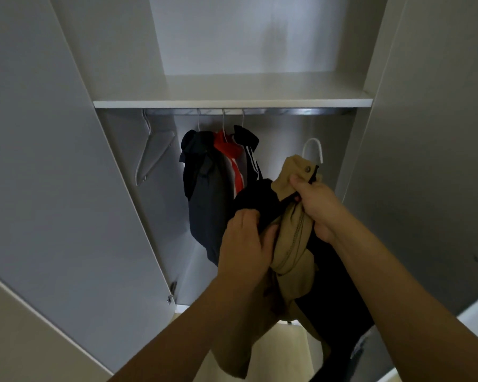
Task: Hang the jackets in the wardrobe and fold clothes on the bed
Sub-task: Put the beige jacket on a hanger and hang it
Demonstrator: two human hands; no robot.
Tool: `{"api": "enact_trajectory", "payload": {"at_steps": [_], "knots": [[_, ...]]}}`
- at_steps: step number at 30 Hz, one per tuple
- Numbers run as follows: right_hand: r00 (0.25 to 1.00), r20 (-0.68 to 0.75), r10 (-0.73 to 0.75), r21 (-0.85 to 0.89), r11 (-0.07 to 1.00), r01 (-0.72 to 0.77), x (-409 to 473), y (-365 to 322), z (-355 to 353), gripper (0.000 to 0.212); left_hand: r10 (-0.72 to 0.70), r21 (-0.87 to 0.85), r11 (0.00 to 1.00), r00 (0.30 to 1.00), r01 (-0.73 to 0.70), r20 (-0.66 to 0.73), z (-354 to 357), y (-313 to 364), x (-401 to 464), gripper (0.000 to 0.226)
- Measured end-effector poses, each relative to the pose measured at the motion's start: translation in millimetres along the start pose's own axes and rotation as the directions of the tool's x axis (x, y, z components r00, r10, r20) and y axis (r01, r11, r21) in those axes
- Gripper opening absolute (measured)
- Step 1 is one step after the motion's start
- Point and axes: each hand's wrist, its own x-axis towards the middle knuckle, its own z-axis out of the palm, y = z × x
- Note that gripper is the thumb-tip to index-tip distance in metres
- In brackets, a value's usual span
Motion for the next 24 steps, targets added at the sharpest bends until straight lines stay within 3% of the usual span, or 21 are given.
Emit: {"api": "enact_trajectory", "payload": {"at_steps": [3, 7, 9, 11, 14, 17, 19, 21, 24], "knots": [[1.0, -0.018, -0.014, 0.046, 0.999, 0.014, -1.7, -2.6, -1.7, 0.02, 0.01, 0.047, 0.999, 1.0, -0.009, -0.027, 0.9, 8.7, 9.5, 0.027], [0.999, -0.046, -0.006, 0.074, 0.997, 0.01, -5.4, -2.8, -2.7, 0.025, -0.127, -0.054, 0.99, 0.99, 0.13, 0.062, 5.3, 4.0, 4.9, 0.021], [0.999, -0.049, -0.002, 0.083, 0.997, 0.006, -7.1, -2.3, -2.7, 0.026, -0.115, -0.214, 0.966, 0.982, 0.145, 0.148, 8.4, 4.9, 3.2, 0.015], [0.999, -0.033, 0.001, 0.087, 0.996, 0.002, -7.7, -1.2, -2.1, 0.027, -0.049, -0.378, 0.916, 0.972, 0.136, 0.23, 8.7, 13.9, 7.4, 0.034], [0.997, -0.064, -0.033, 0.05, 0.998, 0.036, -7.6, 0.1, -5.1, 0.028, -0.055, -0.422, 0.886, 0.947, 0.192, 0.315, 10.6, 18.7, 17.0, 0.026], [0.962, -0.214, -0.169, -0.278, 0.955, 0.106, -1.2, 5.6, -25.5, 0.033, -0.172, -0.431, 0.832, 0.901, 0.35, 0.398, -7.3, 1.6, 18.8, 0.016], [0.923, -0.285, -0.258, -0.577, 0.815, 0.05, 2.8, 9.0, -44.8, 0.039, -0.261, -0.403, 0.807, 0.873, 0.432, 0.413, -25.6, -20.2, 15.4, 0.01], [0.9, -0.267, -0.344, -0.701, 0.71, 0.064, 2.5, 13.9, -55.0, 0.038, -0.342, -0.41, 0.754, 0.839, 0.514, 0.422, -45.0, -38.7, 12.4, 0.012], [0.876, -0.123, -0.465, -0.742, 0.629, 0.23, -4.7, 26.6, -52.1, 0.083, -0.422, -0.441, 0.694, 0.817, 0.569, 0.392, -63.6, -52.0, 13.7, 0.021]]}}
